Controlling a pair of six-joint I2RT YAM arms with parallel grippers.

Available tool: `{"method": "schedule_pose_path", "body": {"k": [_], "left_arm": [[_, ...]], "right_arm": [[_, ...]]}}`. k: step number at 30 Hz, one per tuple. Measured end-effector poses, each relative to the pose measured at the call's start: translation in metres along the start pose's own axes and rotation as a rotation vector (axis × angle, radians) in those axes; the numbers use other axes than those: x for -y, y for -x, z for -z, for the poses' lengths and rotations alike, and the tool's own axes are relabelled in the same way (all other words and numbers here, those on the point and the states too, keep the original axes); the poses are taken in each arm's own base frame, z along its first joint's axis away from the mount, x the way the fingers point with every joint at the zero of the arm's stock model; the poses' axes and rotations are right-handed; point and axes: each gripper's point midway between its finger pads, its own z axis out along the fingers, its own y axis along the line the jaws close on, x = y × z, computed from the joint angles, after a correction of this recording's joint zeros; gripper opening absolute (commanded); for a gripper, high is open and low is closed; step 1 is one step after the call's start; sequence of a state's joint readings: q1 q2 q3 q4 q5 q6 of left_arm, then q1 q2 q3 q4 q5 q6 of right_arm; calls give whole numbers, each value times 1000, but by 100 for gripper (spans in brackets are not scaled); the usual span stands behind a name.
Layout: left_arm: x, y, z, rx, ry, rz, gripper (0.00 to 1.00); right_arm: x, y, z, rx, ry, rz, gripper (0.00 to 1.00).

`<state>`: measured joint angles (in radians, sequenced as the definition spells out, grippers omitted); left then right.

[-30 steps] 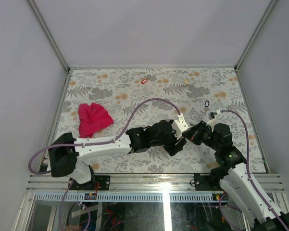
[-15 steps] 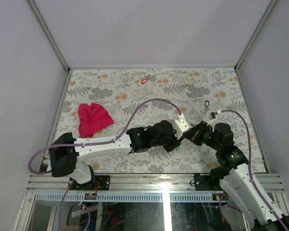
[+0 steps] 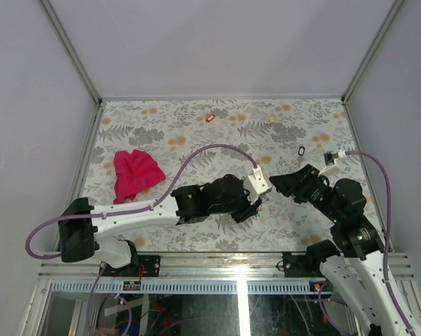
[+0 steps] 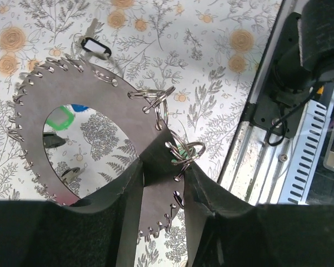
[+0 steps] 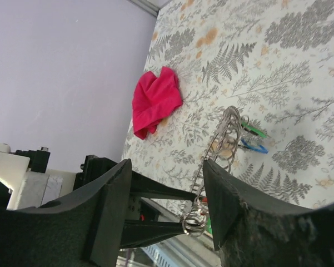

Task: Put the keys on the keyring

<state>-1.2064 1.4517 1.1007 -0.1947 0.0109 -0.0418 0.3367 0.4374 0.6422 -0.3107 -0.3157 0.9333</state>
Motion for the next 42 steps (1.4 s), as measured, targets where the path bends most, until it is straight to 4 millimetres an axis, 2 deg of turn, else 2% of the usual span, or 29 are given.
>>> {"method": "schedule_pose_path", "body": {"k": [5,9,13,19,23,26,29,33,38,42], "left_arm": [[7,-12,15,9,-52,-26,0],[11,-19,39,70,-83,-44,0],[12,-13,65,171,-97,-78,0],[14,9,92,320,-109,-115,0],[16,14,96,351,-119,-119,0],[14,13,96,347,-131,-99,0],[-2,13,93,331,-119,-32,0],[-22,16,89,295,-83,60,0],[-16,32,89,285,-120,97,0],[-11,32,91,284,-139,120,0]], "right_arm": [[2,5,9,28,-14,102,69],[5,11,20,67,-32,208,72],[1,18,31,115,-14,338,73],[-1,20,41,160,19,487,74],[-3,22,44,230,77,575,69],[1,22,43,267,92,593,71],[-2,25,44,283,104,618,72],[-13,22,44,288,173,701,67],[-13,3,36,280,302,804,63],[-21,-18,33,237,443,868,58]]}}
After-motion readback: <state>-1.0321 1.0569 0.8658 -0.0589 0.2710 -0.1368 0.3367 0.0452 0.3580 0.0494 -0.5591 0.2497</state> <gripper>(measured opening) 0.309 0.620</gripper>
